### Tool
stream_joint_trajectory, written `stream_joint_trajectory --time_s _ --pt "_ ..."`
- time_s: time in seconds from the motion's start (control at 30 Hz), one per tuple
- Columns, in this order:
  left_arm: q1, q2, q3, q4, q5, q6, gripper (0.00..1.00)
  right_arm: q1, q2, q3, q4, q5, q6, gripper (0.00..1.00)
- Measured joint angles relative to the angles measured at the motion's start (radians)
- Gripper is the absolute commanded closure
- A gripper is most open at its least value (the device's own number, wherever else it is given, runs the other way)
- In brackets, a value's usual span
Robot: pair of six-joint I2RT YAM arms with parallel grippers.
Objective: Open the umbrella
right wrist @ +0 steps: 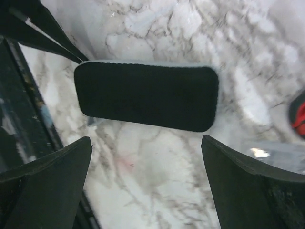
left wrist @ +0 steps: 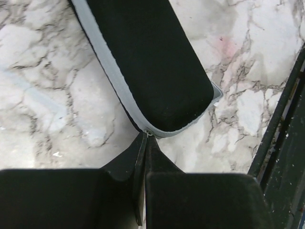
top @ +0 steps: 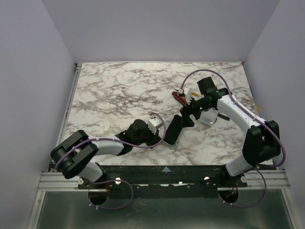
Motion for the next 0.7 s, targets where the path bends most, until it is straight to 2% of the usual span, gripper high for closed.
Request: stream_joint_trajectory --time_s 0.17,0.4,0.7 --pt "-0.047 0.05 0.022 0.028 0.0 -0.014 1.0 0.0 0.042 -0.011 -0.049 0.001 0.207 0.01" --pt "-0.082 0.124 0.074 0.066 -0.001 -0.021 1.0 0.0 0.089 -0.039 -0.014 0.003 0.382 0.03" --pt "-0.122 0.159 0.099 0.093 -0.005 -0.037 1.0 0.002 0.093 -0.154 0.117 0.009 0.516 0.15"
